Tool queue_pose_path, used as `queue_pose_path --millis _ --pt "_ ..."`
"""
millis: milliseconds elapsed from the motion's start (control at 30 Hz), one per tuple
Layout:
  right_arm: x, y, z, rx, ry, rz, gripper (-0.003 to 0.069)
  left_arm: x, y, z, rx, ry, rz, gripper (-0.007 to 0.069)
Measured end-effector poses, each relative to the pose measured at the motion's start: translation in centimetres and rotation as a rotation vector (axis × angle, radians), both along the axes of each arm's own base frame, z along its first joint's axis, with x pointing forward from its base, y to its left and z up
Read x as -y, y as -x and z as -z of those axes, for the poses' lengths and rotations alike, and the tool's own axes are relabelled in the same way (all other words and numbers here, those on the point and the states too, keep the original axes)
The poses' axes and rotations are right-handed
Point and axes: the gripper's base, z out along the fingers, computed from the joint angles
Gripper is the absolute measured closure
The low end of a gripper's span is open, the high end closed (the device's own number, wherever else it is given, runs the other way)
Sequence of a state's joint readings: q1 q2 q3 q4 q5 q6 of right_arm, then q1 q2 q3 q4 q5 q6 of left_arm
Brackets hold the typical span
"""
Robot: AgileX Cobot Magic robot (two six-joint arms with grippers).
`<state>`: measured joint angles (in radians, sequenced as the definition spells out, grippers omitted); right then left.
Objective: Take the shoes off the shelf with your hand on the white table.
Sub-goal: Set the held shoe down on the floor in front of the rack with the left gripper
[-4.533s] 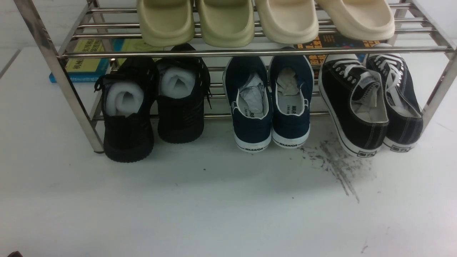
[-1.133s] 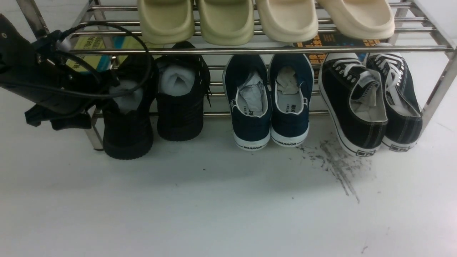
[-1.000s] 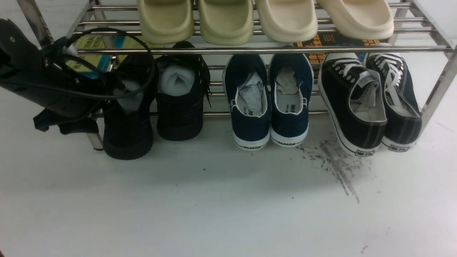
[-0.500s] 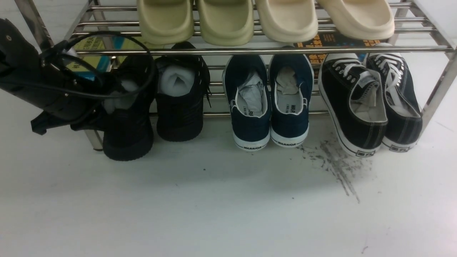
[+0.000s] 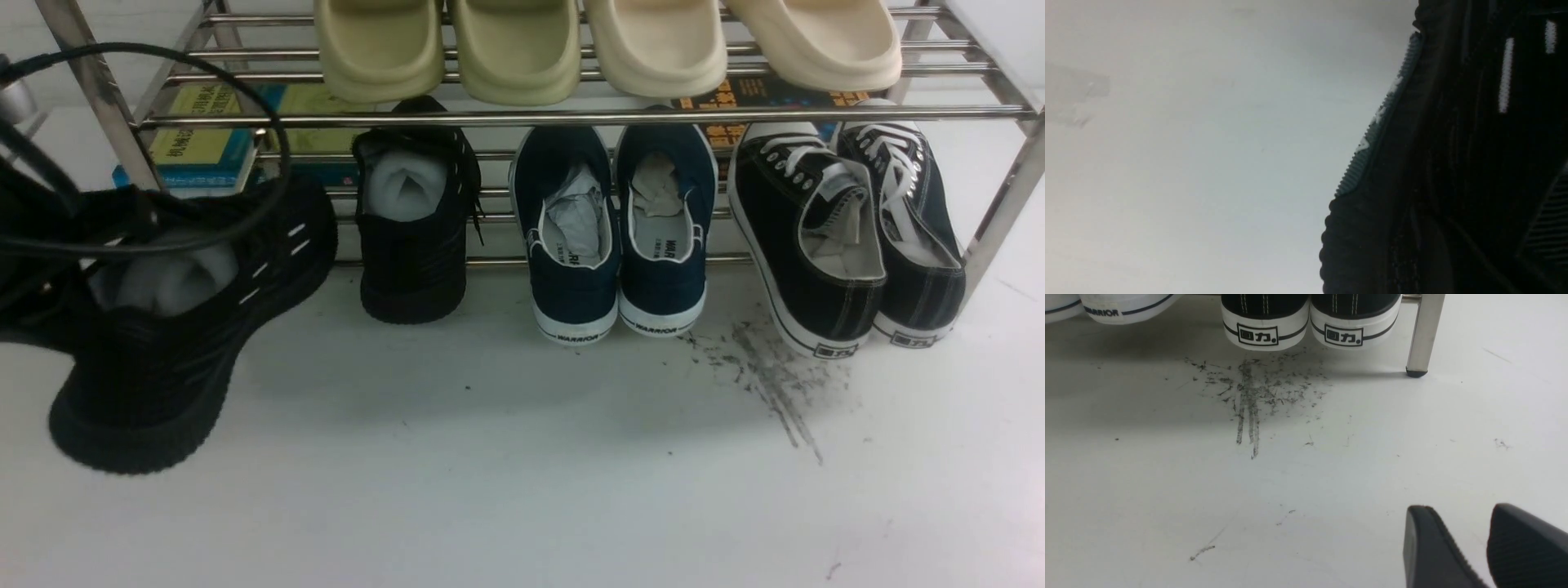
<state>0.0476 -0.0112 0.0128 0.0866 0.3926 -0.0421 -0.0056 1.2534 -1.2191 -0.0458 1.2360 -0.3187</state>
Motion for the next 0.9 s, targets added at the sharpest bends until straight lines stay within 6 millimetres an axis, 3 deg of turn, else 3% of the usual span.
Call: queue_pose_path --millis 100,200,400,567,900 --pt "0.0 0.0 0.0 0.0 0.0 0.0 0.0421 -0.1 1.0 -0.1 0.011 -0.005 -0.029 0.0613" --pt "0.0 0.0 0.0 0.0 0.0 0.0 0.0421 -0.2 2.8 1.2 -0.023 0.006 -0.076 0.0612" --pt "0.0 0.0 0.0 0.0 0.0 0.0 0.0421 0.3 6.4 6.7 -0.16 0.07 -0.116 0.0604" --pt "0.0 0.0 0.0 0.0 0.0 0.0 0.0421 1.1 6.9 9.3 -0.158 0.156 -0.086 0.0603" --pt "0.0 0.0 0.0 0.0 0.0 0.0 0.0421 1.9 6.3 9.1 -0.086 0.256 -0.086 0.0602"
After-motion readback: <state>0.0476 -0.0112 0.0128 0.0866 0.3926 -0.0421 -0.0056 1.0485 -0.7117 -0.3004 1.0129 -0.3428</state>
